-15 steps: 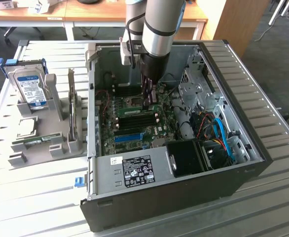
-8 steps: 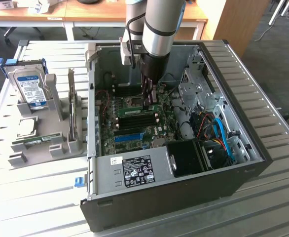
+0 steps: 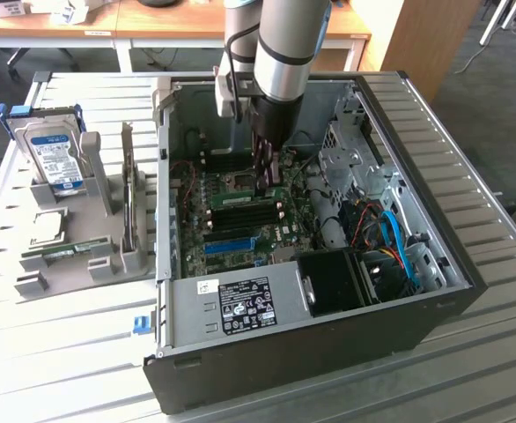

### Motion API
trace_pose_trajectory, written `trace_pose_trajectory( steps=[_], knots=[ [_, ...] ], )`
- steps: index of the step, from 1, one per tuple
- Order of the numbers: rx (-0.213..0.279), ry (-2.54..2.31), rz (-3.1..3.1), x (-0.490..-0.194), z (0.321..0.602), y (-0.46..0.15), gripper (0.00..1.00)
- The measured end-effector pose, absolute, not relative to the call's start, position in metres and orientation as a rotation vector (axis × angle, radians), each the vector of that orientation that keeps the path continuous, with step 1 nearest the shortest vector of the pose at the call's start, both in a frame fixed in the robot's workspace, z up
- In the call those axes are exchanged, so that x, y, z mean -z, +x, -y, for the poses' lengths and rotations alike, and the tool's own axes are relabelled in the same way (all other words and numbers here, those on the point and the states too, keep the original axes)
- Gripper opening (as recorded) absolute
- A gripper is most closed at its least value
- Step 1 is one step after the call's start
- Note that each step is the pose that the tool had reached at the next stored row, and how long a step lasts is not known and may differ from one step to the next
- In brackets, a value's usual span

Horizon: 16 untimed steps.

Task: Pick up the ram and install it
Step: 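Insert the ram into the slot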

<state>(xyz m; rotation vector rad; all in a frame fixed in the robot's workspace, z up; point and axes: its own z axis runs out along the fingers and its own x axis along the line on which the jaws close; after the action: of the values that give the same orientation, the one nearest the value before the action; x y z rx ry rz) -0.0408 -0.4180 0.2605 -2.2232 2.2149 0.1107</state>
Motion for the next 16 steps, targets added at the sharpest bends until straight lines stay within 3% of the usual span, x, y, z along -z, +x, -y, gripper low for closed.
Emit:
trace_pose_trajectory(
  steps=[16],
  knots=[
    [-0.11, -2.223, -2.215, -0.2527, 0.4181, -0.0408, 0.12]
  ],
)
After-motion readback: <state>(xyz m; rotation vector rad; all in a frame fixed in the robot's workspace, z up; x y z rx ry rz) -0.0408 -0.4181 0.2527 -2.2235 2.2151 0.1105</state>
